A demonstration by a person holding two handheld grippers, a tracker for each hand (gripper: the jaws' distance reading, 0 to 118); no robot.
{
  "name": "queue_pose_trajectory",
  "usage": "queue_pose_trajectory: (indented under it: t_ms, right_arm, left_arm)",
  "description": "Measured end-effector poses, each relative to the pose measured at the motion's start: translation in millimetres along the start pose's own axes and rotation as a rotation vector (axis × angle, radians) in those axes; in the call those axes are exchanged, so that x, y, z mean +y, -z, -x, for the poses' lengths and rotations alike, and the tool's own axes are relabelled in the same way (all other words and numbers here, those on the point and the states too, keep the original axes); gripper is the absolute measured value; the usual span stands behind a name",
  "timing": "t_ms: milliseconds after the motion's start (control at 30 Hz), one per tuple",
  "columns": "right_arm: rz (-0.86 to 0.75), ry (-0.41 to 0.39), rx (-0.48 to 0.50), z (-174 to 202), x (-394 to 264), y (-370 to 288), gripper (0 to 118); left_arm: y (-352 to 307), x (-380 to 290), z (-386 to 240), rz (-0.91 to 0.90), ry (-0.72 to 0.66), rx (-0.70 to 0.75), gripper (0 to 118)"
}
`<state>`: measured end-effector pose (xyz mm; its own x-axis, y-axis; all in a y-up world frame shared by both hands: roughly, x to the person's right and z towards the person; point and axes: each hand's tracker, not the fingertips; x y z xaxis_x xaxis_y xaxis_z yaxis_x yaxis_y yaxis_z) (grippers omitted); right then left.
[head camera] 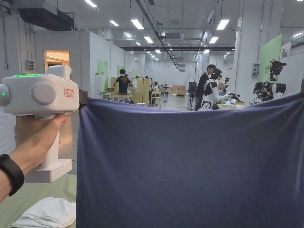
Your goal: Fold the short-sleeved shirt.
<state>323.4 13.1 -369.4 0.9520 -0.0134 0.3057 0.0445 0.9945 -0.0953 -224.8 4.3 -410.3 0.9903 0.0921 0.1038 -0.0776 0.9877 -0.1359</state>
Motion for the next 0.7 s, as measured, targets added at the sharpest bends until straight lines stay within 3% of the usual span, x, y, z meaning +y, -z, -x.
queue_pose_trajectory:
  t_ms: [333,533,700]
  right_arm:
    - [0.025,0.013,0.002,1,-17,45,1]
    - [0.179,0.066,0.048,-4,-105,79,1]
    - [0.322,0.045,0.095,-17,-201,86,1]
  left_arm:
    - [44,-22,4,0.027,0.008,-0.004,8]
    - [81,-110,10,0.205,-0.020,-0.035,8]
    - [81,-205,9,0.367,0.022,-0.086,8]
